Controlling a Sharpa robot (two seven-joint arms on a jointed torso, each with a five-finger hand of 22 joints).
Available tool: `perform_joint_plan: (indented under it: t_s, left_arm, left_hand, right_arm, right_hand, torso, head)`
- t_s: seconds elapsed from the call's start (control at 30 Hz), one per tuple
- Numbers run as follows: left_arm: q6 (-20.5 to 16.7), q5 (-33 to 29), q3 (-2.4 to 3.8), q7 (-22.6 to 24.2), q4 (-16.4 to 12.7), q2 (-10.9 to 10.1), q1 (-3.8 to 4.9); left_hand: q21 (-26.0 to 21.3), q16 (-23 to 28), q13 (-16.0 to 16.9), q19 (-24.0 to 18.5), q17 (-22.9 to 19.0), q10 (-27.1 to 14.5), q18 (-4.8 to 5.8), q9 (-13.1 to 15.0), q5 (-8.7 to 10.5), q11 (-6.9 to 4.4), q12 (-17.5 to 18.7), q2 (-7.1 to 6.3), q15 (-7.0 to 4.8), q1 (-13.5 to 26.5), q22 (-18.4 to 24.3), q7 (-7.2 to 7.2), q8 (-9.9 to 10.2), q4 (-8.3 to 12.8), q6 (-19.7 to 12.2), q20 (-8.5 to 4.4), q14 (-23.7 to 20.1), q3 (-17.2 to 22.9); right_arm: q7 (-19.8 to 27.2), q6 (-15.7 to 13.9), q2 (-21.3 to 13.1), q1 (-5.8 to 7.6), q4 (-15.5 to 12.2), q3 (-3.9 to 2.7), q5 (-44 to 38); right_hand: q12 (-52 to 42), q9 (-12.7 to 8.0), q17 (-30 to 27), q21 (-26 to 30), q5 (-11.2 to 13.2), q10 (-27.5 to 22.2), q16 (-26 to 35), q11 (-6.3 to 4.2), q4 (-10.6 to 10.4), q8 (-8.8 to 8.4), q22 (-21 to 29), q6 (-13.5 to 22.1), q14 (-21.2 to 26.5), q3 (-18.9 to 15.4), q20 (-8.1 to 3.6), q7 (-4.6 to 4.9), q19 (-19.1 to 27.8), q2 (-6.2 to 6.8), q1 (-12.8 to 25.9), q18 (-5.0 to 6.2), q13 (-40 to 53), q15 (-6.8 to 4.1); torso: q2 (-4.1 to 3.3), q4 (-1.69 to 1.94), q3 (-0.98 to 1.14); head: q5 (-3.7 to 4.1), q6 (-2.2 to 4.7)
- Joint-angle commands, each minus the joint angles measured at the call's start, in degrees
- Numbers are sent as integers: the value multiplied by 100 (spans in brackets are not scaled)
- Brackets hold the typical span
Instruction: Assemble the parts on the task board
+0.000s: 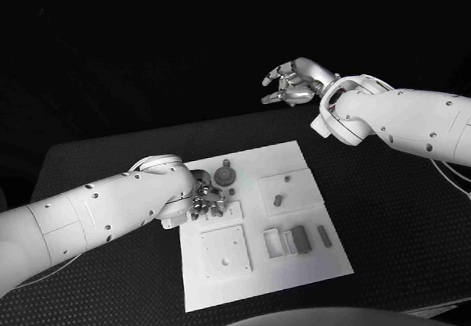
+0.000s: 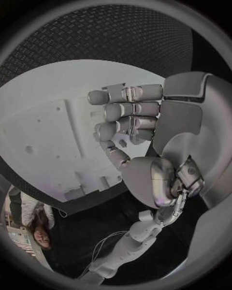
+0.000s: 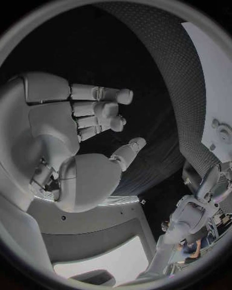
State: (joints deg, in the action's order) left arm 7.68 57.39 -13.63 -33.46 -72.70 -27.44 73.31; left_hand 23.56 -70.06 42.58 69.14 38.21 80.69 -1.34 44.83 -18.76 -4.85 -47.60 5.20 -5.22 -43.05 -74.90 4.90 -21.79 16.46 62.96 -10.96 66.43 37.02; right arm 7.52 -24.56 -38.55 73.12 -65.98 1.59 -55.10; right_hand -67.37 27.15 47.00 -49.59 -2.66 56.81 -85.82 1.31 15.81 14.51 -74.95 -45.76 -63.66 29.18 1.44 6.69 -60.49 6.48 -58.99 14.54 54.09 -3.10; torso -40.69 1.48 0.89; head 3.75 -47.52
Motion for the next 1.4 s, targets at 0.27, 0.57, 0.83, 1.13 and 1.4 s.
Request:
perform_joint_plan:
  t_s: [0.27, 0.57, 0.83, 1.13, 1.4]
  left_arm:
    - [-6, 40, -6, 140, -90, 31, -38]
    - [-7, 38, -6, 135, -121, 17, -47]
    - [-79, 9, -6, 146, -127, -9, -50]
    - [-116, -16, -6, 153, -125, -22, -52]
    - [-82, -28, -6, 164, -129, -34, -54]
  left_hand:
    - [47, -33, 4, 59, -16, -27, -116, 10, -64, -177, -38, 149, -13, -64, -140, -561, -37, 11, 902, 2, 50, 9]
    - [57, -46, 1, 64, -47, -36, -117, 13, 36, -180, -52, 96, -22, -34, -134, -562, -37, 1, 892, -2, 45, -18]
    - [38, -49, -32, 56, -118, -56, -108, 4, 353, -173, -39, -30, -38, 38, -122, -552, -17, -73, 863, -11, 22, -73]
    - [-11, -62, -96, 46, -213, -67, -91, -23, 808, -157, -9, -350, -54, 200, -119, -534, 33, -327, 827, -27, -6, -194]
    - [-22, -91, -113, 36, -251, -72, -87, -16, 654, -157, -16, -343, -60, 313, -123, -534, 39, -245, 823, -36, -23, -470]
  right_arm:
    - [41, 79, -4, -2, -24, -3, -37]
    - [42, 82, -7, -4, -24, -3, -37]
    - [41, 90, -12, -4, -23, -3, -37]
    - [39, 99, -12, -6, -24, -3, -37]
    - [39, 107, -14, -8, -23, -3, -37]
  right_hand:
    - [-40, -8, -2, 30, -23, -432, 18, 167, 30, -1, -99, -299, 44, -7, -7, 271, 40, -60, 11, 46, -8, -11]
    - [-41, -9, -2, 31, -23, -433, 18, 167, 29, -1, -99, -299, 45, -9, -7, 271, 41, -58, 14, 46, -10, -11]
    - [-41, -10, -3, 33, -22, -434, 19, 168, 26, -1, -99, -298, 47, -14, -5, 272, 42, -51, 22, 46, -12, -10]
    - [-42, -11, -4, 34, -23, -435, 21, 168, 24, -2, -99, -297, 49, -15, -4, 272, 44, -50, 26, 46, -14, -10]
    - [-42, -12, -5, 36, -23, -435, 23, 168, 23, -3, -98, -294, 51, -15, -3, 273, 46, -50, 28, 46, -16, -10]
  torso:
    - [0, 1, 2]
    - [-1, 1, 2]
    - [-1, 2, 3]
    - [-2, 3, 2]
    - [-1, 2, 0]
  head:
    - [5, 0]
    - [11, 0]
    - [17, -4]
    - [14, -3]
    - [15, -7]
